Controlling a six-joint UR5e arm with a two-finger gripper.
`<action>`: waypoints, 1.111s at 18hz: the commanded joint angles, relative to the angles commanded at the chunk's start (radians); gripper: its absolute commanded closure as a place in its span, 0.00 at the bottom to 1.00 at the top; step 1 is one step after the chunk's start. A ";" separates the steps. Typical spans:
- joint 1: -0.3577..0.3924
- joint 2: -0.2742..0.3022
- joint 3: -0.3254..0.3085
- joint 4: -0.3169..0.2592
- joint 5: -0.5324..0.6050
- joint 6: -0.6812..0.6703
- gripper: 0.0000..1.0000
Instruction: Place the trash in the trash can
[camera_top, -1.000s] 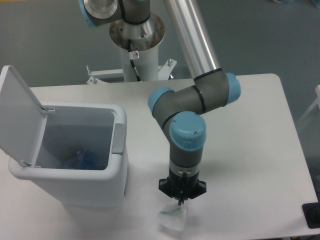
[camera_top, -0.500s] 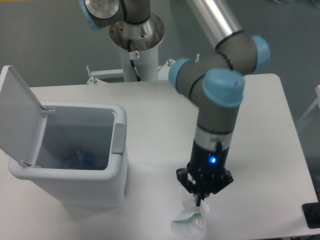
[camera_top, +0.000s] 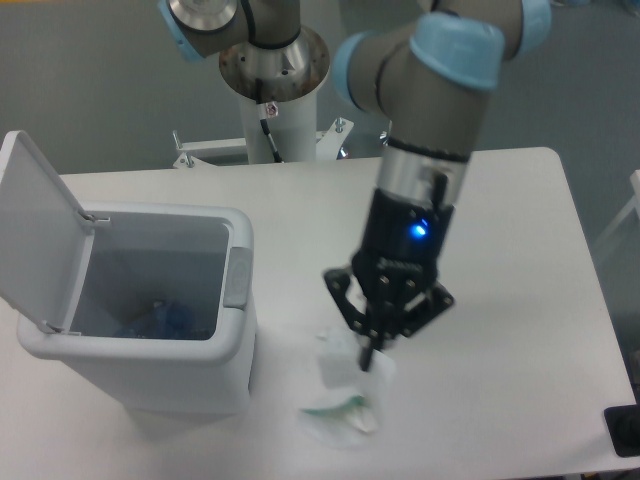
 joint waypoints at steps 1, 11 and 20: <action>-0.018 0.020 -0.014 -0.003 0.000 0.000 1.00; -0.072 0.204 -0.236 0.000 -0.055 0.014 0.75; -0.046 0.184 -0.217 0.008 -0.049 0.100 0.00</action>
